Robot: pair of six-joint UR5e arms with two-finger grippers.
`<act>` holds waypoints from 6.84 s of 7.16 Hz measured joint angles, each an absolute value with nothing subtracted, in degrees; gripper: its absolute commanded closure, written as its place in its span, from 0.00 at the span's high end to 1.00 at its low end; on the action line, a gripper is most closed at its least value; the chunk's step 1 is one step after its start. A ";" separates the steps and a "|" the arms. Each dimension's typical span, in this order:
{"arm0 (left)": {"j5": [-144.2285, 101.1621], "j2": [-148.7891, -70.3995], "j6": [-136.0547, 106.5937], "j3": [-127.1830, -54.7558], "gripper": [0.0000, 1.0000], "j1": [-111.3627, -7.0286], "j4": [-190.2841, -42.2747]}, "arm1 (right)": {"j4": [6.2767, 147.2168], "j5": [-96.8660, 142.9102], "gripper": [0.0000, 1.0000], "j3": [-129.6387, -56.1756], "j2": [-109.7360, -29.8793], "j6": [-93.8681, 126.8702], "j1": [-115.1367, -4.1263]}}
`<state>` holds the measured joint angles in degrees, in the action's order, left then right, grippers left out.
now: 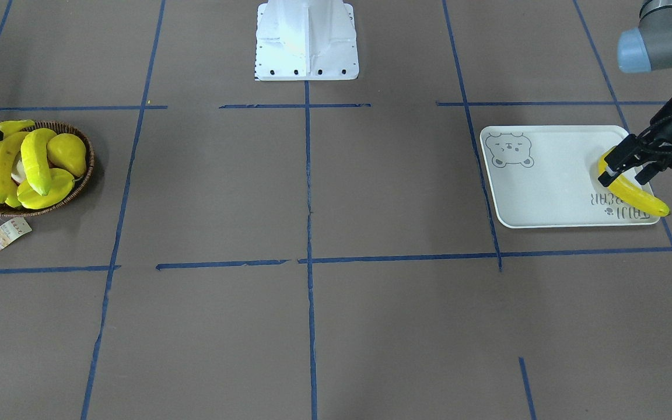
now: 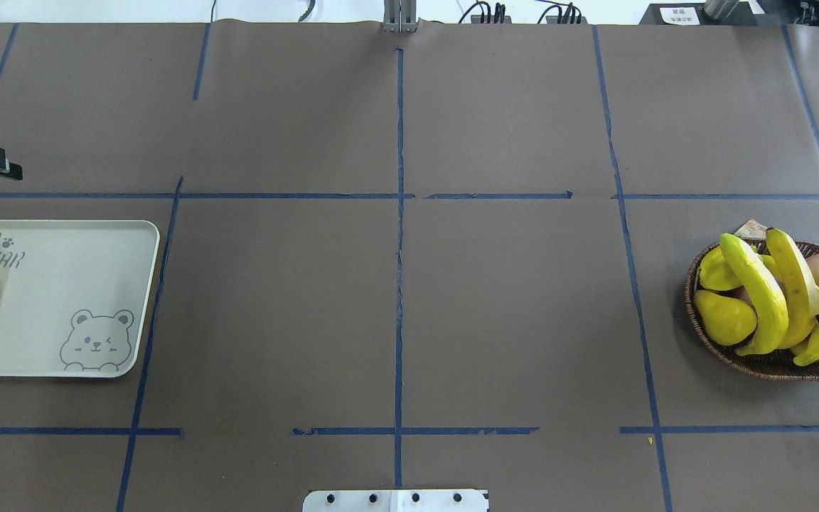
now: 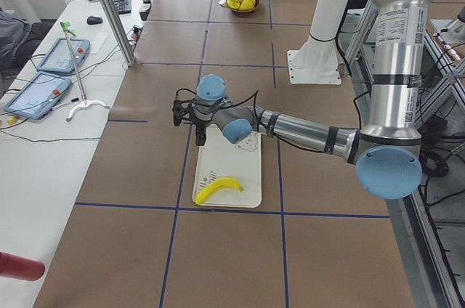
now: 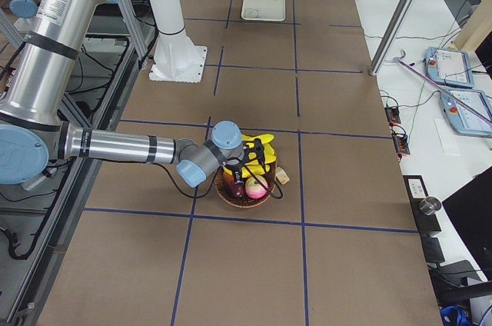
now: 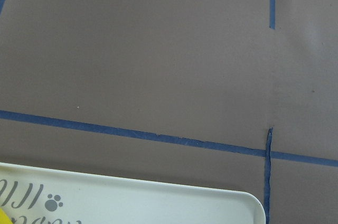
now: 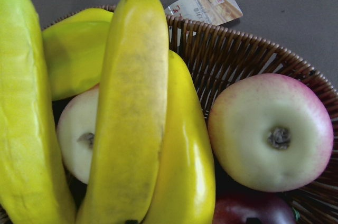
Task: Transfer all bananas from basket to plate
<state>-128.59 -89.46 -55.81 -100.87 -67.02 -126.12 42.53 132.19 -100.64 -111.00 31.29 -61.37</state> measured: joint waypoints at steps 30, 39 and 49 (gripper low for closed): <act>-128.59 -89.56 -55.89 -100.81 1.00 -66.18 -126.12 | 49.84 135.63 0.00 -113.08 -113.44 42.74 -74.42; -128.67 -89.94 -55.92 -100.98 1.00 -65.58 -126.12 | 51.21 138.35 0.00 -115.12 -105.89 43.13 -82.64; -128.13 -114.68 -105.43 -99.53 1.00 -51.15 -125.40 | 63.13 113.26 0.00 -114.61 -68.19 78.60 -49.33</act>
<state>-128.13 -114.68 -105.43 -99.53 -51.15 -125.40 63.13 113.26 -114.61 -68.19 78.60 -49.33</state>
